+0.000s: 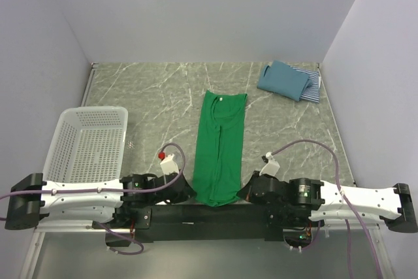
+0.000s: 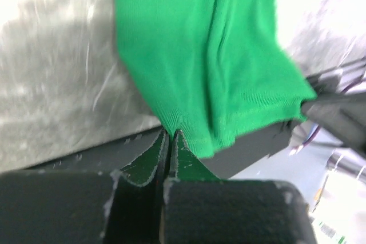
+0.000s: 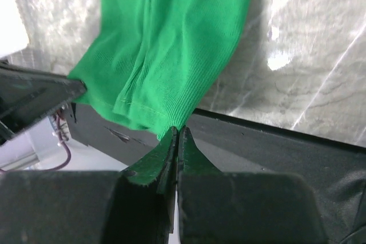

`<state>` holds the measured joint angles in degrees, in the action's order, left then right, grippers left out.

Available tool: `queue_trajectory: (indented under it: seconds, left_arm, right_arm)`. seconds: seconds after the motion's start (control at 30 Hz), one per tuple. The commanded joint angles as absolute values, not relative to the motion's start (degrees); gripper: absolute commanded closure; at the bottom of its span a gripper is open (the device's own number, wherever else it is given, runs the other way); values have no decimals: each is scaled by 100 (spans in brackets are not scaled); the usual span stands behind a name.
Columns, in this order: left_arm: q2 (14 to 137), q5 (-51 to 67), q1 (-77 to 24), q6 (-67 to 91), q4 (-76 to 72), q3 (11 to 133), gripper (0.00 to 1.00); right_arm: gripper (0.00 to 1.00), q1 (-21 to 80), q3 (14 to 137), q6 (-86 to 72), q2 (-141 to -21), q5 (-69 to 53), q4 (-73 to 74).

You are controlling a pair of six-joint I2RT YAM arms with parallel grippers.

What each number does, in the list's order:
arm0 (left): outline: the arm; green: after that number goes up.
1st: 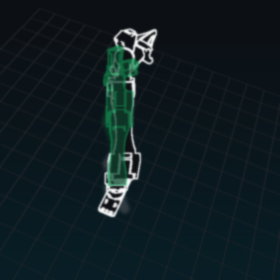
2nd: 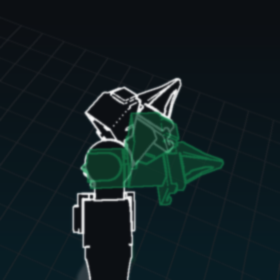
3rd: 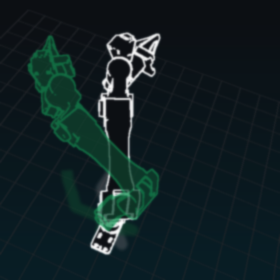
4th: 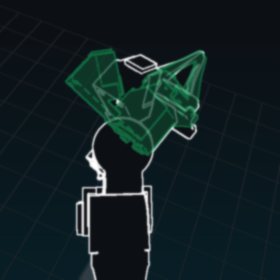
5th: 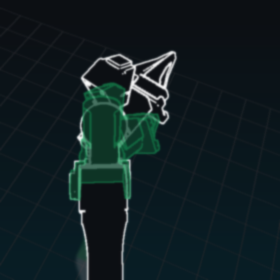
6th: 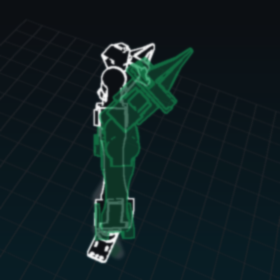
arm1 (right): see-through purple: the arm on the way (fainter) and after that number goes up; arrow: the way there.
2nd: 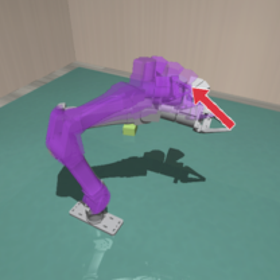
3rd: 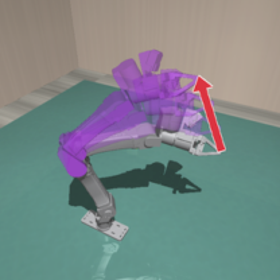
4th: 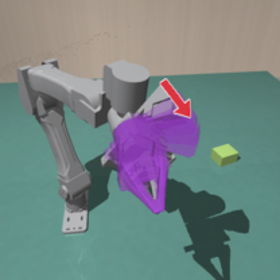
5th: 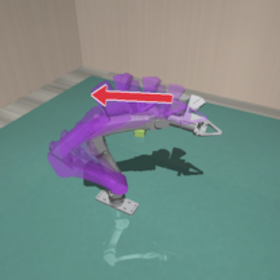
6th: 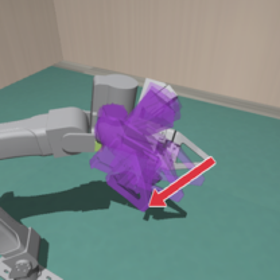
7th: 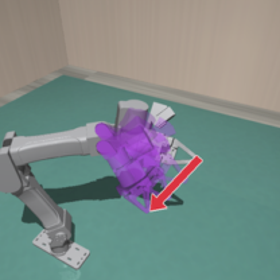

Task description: Fold and stack the tank tops

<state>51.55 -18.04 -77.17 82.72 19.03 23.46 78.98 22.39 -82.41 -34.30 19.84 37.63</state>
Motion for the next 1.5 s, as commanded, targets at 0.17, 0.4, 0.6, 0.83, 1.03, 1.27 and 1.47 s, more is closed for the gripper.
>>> queue_trajectory:
  seconds: [0.17,0.4,0.6,0.83,1.03,1.27,1.47]
  left_arm:
    - [5300,-2223,-7006,7375,1705,2935,100]
    - [5510,-2373,-6759,7084,1503,3146,100]
    - [5800,-2478,-6478,6804,1319,3322,100]
    - [6660,-1874,-5336,5811,519,3945,99]
    - [8312,-1039,-4291,5098,158,5079,99]
    - [9667,-343,-3561,4773,-45,6097,99]
    - [10187,-185,-3323,4606,28,6365,45]
  right_arm:
    - [100,7673,3049,-7577,-3823,2865,4034]
    - [100,7208,3120,-6971,-3832,2839,3718]
    - [100,6435,3181,-6233,-4034,2540,3244]
    - [100,4985,3533,-5073,-4595,2101,2568]
    - [100,3710,3831,-4159,-5543,1293,1662]
    - [97,2611,4200,-3639,-6889,264,651]
    - [50,2242,4710,-3349,-7848,-62,457]
